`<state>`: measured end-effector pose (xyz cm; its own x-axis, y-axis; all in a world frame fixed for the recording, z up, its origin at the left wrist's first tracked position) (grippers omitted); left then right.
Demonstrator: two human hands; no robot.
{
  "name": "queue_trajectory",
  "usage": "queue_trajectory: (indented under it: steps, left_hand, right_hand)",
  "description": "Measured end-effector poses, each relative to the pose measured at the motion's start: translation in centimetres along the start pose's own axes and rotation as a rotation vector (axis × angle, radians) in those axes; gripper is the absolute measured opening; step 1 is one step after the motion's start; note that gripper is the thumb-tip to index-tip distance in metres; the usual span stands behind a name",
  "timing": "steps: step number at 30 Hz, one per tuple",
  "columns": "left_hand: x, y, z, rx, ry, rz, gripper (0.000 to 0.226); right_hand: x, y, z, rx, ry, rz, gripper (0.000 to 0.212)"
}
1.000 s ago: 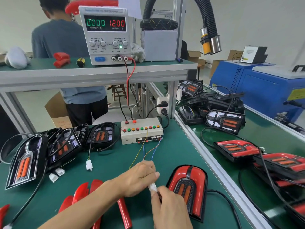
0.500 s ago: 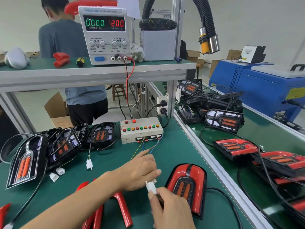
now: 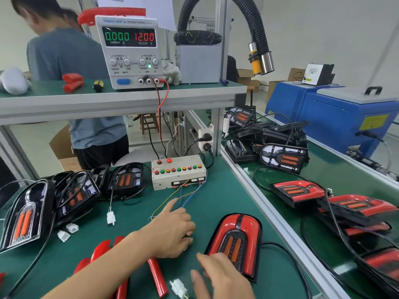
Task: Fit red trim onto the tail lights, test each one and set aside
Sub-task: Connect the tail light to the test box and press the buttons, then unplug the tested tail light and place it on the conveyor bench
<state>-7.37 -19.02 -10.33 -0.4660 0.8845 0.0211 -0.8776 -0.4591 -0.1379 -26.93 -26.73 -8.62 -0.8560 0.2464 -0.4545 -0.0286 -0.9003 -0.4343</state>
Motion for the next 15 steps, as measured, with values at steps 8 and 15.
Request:
queue_trajectory:
  steps: [8, 15]
  left_hand:
    - [1.9, 3.6, 1.1, 0.259, 0.472, 0.051, 0.034]
    - [5.6, 7.1, 2.4, 0.256, 0.191, -0.045, 0.037]
  right_hand:
    - [0.7, 9.6, 5.8, 0.099, 0.025, -0.672, 0.058]
    - [0.3, 11.0, 4.6, 0.077, -0.266, -0.617, 0.075]
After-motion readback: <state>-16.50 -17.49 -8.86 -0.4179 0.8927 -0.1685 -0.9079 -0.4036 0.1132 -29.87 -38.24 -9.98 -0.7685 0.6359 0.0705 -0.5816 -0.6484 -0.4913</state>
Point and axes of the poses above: each hand's wrist, its own x-axis away from the middle knuckle, its own z-axis out of the back of the hand, y = z × x, the point moved 1 cm from there along -x, towards the middle knuckle, and after that the axes turned 8 degrees about z, right-handed, at the moved point
